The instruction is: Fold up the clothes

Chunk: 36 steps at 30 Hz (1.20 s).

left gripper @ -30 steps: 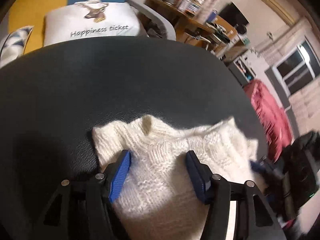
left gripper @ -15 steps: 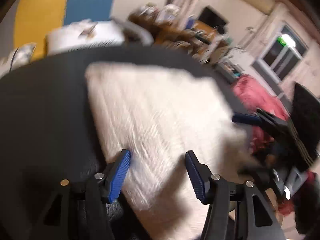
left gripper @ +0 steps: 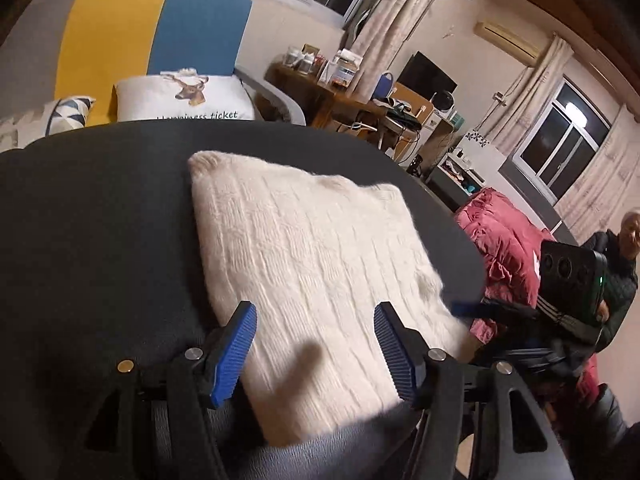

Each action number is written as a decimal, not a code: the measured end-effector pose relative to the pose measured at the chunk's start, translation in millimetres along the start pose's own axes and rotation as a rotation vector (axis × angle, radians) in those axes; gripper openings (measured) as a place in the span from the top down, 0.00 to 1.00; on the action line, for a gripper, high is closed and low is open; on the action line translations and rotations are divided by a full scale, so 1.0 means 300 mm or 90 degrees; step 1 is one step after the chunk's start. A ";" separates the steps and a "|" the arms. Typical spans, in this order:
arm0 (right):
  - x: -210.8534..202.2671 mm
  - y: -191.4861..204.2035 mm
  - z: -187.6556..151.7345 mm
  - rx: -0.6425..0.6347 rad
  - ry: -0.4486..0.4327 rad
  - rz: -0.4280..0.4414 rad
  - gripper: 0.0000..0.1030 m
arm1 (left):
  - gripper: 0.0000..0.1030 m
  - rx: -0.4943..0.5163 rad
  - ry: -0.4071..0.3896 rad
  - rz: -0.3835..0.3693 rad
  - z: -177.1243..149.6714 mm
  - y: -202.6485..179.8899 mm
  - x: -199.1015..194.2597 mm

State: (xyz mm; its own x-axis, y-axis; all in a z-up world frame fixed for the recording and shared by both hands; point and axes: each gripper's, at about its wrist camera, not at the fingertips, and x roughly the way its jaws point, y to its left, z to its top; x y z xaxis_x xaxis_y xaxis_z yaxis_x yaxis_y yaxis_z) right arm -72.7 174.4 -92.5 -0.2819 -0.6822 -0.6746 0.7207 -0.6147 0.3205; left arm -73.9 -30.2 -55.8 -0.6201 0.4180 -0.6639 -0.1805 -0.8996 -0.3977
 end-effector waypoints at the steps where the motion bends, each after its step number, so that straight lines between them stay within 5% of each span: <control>1: -0.023 -0.007 -0.020 0.020 -0.004 0.019 0.04 | 0.40 -0.003 0.007 0.004 -0.014 -0.002 0.005; 6: -0.126 -0.037 -0.112 0.109 -0.028 0.101 0.04 | 0.40 -0.012 0.027 0.018 -0.055 -0.020 0.030; 13: -0.103 -0.022 -0.073 0.096 -0.068 0.143 0.04 | 0.40 0.039 0.022 0.013 -0.038 -0.098 0.041; 22: 0.083 -0.009 0.037 0.047 0.037 0.369 0.03 | 0.40 0.119 0.070 -0.011 0.012 -0.235 0.196; 26: -0.029 -0.067 0.054 0.083 -0.074 0.500 0.03 | 0.40 0.143 0.067 -0.047 0.040 -0.284 0.224; 30: -0.026 -0.136 -0.016 0.125 -0.075 0.495 0.03 | 0.40 0.151 0.117 -0.051 0.045 -0.301 0.308; 36: 0.015 -0.149 -0.083 0.133 -0.062 0.454 0.03 | 0.39 0.216 0.116 -0.028 0.033 -0.368 0.336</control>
State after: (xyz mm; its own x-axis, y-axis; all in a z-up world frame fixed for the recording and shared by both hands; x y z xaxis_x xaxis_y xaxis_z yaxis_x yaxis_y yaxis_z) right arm -90.5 208.6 -126.5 0.1459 -0.9694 -0.1972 0.6169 -0.0667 0.7842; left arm -124.0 110.1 -72.5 -0.4663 0.4451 -0.7645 -0.4655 -0.8583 -0.2158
